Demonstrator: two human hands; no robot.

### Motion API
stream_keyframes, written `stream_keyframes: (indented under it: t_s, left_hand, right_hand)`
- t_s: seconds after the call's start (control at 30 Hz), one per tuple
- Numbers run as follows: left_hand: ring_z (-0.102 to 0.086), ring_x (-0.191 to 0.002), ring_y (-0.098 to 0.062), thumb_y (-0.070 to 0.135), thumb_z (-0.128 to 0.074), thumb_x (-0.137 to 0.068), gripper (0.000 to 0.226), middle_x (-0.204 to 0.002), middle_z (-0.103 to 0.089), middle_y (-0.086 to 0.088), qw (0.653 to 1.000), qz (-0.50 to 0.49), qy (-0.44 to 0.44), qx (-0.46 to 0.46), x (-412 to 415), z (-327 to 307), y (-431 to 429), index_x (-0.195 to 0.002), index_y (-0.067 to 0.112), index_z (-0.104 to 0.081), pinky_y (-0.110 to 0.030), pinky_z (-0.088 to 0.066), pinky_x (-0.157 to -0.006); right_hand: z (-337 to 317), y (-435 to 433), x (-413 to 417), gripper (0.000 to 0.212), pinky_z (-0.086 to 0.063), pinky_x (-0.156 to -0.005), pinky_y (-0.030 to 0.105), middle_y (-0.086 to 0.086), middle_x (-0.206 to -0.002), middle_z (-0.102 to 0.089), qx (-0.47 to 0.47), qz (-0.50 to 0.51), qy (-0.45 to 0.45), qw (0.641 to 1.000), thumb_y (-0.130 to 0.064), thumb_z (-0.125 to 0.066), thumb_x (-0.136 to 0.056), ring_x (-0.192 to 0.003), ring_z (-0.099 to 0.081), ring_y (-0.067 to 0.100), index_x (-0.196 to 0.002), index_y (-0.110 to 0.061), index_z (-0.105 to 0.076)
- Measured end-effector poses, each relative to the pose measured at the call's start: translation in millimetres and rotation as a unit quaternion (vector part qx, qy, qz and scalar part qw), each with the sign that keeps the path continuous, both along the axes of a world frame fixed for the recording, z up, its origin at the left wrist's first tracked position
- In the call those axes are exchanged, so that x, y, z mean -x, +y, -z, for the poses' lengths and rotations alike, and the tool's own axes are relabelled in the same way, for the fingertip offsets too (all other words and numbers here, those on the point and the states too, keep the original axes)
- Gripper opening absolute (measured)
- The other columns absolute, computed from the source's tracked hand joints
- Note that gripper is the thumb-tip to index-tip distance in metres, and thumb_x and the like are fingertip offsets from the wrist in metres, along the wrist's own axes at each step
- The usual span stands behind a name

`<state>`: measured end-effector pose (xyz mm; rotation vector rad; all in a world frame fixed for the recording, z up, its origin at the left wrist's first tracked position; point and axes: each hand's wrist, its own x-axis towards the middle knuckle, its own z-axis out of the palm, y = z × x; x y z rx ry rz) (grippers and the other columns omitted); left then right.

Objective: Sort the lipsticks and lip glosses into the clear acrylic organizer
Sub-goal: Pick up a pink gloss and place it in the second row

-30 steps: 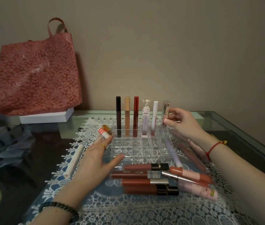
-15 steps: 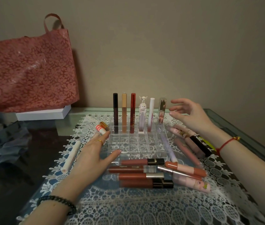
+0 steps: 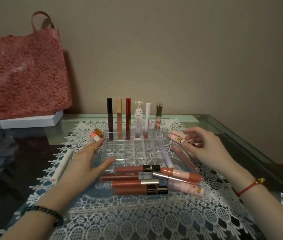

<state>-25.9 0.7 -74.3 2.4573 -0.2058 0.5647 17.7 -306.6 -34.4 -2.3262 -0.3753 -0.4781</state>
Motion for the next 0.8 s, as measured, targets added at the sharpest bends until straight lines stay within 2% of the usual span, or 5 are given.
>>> stream_keyframes:
  t_s: [0.17,0.4,0.63,0.73,0.8]
  left_hand:
    - [-0.035,-0.129,-0.016,0.067,-0.042,-0.063,0.088,-0.14,-0.039,-0.004,1.0,-0.005,0.003,-0.016,-1.4,-1.1,-0.8,-0.136,0.02,-0.033,-0.036,-0.028,-0.107]
    - [-0.035,-0.129,-0.016,0.071,-0.039,-0.061,0.091,-0.141,-0.038,-0.004,1.0,-0.008,0.0,-0.026,-2.1,-0.1,-0.5,-0.137,0.02,-0.032,-0.035,-0.028,-0.107]
    - [-0.033,-0.13,-0.015,0.07,-0.039,-0.061,0.091,-0.141,-0.037,-0.004,1.0,-0.01,0.004,-0.026,-2.7,-0.4,-0.2,-0.137,0.02,-0.032,-0.035,-0.027,-0.108]
    - [-0.031,-0.131,-0.014,0.069,-0.04,-0.062,0.09,-0.142,-0.036,-0.002,0.999,-0.011,0.009,-0.03,-2.6,-0.6,-0.1,-0.137,0.021,-0.031,-0.035,-0.027,-0.108]
    - [-0.031,-0.131,-0.014,0.07,-0.038,-0.062,0.091,-0.142,-0.035,-0.002,0.999,-0.014,0.014,-0.035,-2.2,-0.7,0.0,-0.138,0.021,-0.03,-0.036,-0.027,-0.108]
  right_hand:
    - [25.6,5.7,5.5,0.03,-0.039,-0.052,0.007,-0.013,-0.088,-0.054,0.043,0.024,0.015,0.999,-0.041,-0.057,-0.083,-0.074,-0.053,-0.002,-0.109,-0.025,-0.055]
    - [37.4,12.7,-1.4,0.022,-0.04,-0.055,0.01,-0.007,-0.086,-0.059,0.146,0.026,-0.035,0.988,-0.037,-0.046,-0.091,-0.067,-0.051,-0.005,-0.102,-0.02,-0.056]
    - [33.8,19.7,-13.5,0.02,-0.033,-0.037,0.005,-0.01,-0.062,-0.051,0.168,0.069,0.009,0.983,-0.029,-0.049,-0.091,-0.045,-0.046,-0.002,-0.095,-0.011,-0.057]
    - [29.7,25.0,-16.7,0.02,-0.028,-0.031,0.011,-0.007,-0.065,-0.052,0.175,0.087,0.026,0.98,-0.032,-0.048,-0.091,-0.046,-0.047,0.002,-0.098,-0.016,-0.058]
    - [27.4,26.6,-17.0,0.021,-0.026,-0.034,0.011,-0.007,-0.068,-0.053,0.17,0.098,0.031,0.98,-0.034,-0.051,-0.089,-0.047,-0.048,0.004,-0.106,-0.022,-0.056]
